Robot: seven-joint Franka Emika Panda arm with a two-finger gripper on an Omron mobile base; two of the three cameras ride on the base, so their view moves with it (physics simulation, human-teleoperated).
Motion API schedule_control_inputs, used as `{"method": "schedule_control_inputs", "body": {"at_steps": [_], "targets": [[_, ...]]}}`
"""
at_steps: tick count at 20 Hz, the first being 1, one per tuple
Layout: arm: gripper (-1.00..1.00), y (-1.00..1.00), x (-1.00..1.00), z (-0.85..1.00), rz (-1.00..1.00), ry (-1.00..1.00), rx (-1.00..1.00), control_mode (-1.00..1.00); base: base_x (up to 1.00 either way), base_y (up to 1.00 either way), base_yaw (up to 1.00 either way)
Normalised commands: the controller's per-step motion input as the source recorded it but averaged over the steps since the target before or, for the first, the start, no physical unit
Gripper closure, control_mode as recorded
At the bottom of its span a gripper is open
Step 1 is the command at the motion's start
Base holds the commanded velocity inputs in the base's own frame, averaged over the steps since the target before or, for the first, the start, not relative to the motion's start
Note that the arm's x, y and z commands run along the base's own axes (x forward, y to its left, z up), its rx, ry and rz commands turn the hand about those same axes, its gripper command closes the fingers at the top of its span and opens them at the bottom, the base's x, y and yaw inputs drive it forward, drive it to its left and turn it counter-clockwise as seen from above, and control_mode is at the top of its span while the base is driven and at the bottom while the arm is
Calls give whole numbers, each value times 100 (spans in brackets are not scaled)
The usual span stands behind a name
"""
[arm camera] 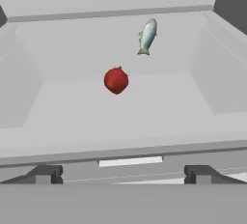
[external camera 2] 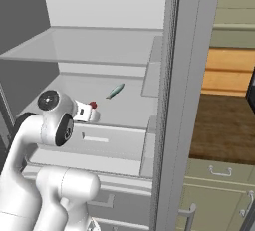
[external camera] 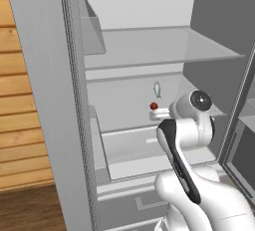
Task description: Take the strawberry from the fridge and place it on top of the pancake, located on the dining counter.
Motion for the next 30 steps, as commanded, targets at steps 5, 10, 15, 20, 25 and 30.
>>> {"method": "schedule_control_inputs", "body": {"at_steps": [5,10,15,20,25,30], "targets": [[-100,0,42,0,0,12,0,-100,0,0,0],[-100,0,48,8,0,5,1,-100,0,0,0],[-100,0,39,0,0,17,0,-100,0,0,0],[-100,0,16,-1,0,9,0,-100,0,0,0],[-100,0,12,-13,0,1,0,-100,0,0,0],[-100,0,8,-10,0,0,0,-100,0,0,0]]}}
